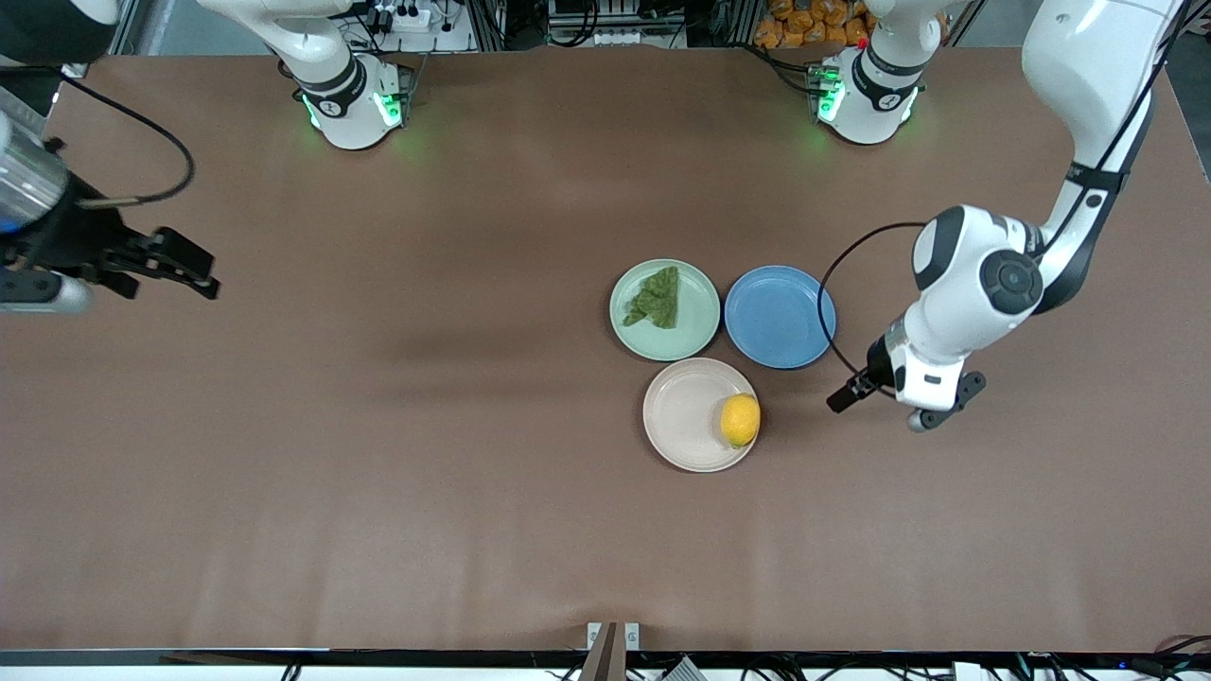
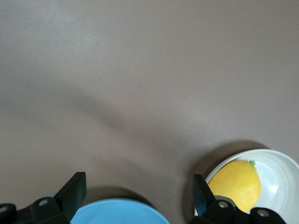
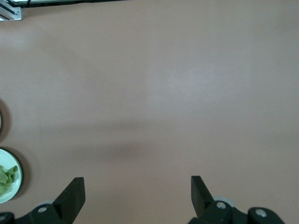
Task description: Place lemon and lettuce in plates
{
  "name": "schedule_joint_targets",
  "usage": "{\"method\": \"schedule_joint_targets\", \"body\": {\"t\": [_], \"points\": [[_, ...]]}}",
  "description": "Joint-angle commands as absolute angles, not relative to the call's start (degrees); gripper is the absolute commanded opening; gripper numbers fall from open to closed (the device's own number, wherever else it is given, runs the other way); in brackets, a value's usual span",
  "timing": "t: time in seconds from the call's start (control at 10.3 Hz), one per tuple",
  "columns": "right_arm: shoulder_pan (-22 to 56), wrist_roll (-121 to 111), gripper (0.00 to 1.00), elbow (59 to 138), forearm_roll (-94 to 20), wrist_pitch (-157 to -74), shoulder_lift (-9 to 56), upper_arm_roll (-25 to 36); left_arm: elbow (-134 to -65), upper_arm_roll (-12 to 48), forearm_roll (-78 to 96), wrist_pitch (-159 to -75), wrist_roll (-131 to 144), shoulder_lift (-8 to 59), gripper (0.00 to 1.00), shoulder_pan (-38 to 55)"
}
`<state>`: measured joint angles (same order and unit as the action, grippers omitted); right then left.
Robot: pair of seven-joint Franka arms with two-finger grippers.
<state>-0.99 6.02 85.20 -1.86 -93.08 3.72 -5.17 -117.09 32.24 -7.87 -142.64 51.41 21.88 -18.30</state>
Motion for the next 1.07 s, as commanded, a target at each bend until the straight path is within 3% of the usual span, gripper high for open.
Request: {"method": "schedule_joint_targets", "body": {"t": [0.0,0.29,0.58,0.97], "points": [[-1.14,1.51,1.00,83.94,-2.02,-89.75,3.16,-1.78,-122.95,34.45,-6.42,-144.14,52.56,15.39,1.00,-19.69],[-1.14,-3.95,1.00,84.29,-2.02,-85.26,2.82,0.70,-118.41,34.37,-6.85,-143.62,52.12,15.99,1.00,-20.04],[-1.06,-3.87,1.00,85.07,0.34,-84.90,1.67,0.70,-115.06,34.36,-7.12,-141.52,48.26,16.69,1.00,-26.79],[-1.14,-3.96,1.00,91.23,0.79,-91.49,-0.09,0.53,-113.03,34.19,-7.47,-136.95,46.24,16.61,1.00,-29.88]]}}
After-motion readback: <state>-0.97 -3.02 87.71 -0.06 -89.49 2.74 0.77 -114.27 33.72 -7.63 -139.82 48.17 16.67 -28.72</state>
